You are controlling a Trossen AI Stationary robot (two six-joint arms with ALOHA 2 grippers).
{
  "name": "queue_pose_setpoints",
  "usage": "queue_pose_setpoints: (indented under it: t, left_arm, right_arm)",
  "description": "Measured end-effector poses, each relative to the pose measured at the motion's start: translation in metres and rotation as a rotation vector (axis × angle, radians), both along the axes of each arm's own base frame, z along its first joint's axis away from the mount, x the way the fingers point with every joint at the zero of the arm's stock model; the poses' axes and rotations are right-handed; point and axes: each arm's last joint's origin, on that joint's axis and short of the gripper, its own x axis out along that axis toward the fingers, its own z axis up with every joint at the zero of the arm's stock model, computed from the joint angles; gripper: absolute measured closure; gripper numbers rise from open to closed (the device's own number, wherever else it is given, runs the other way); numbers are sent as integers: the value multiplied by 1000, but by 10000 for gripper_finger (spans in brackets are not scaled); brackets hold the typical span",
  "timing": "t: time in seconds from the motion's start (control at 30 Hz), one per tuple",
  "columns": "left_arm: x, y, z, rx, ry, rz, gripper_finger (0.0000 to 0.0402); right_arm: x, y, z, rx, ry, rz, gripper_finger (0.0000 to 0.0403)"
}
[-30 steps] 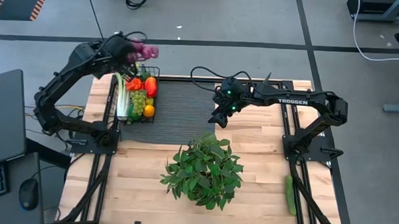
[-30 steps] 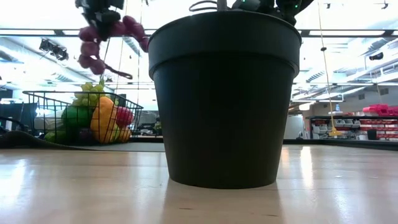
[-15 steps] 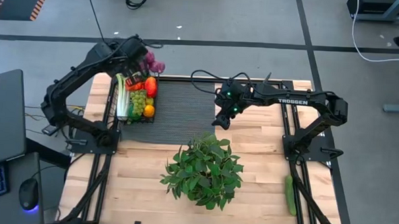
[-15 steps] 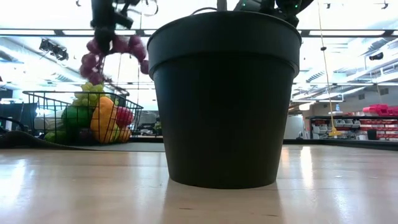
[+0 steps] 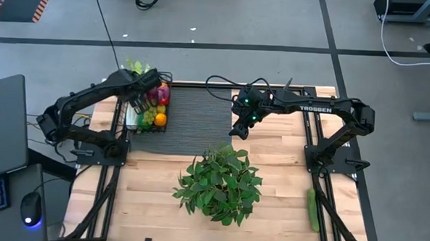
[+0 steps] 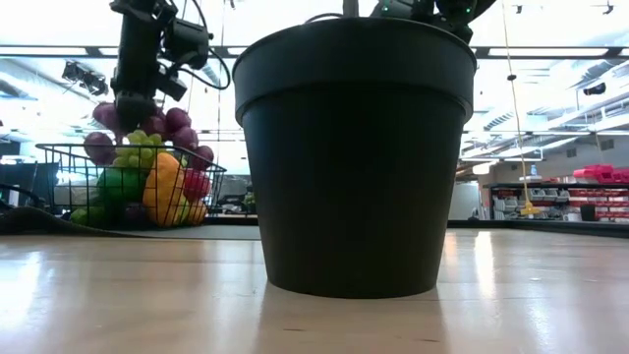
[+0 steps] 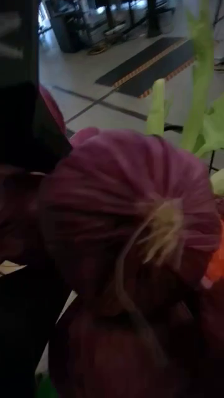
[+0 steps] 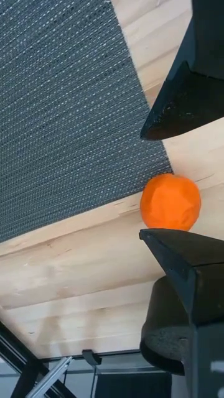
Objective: Build produce basket
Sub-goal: Put the purple garlic into the wire basket
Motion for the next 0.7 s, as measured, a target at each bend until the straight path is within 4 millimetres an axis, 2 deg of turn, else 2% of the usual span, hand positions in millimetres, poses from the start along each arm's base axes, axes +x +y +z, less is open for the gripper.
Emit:
queue_pose_setpoints:
  t: [0.17,0.5,0.7]
  left_arm:
    - [3,-6,9,13,-32,32,164]
    - [13,-19,63,73,-206,39,170]
    - [16,-24,68,34,-250,15,167]
  right_arm:
    - [-1,-3,0,2,2,-9,154]
    - [-3,-10,0,-10,9,-52,154]
    - [-4,-13,0,-8,9,-63,155]
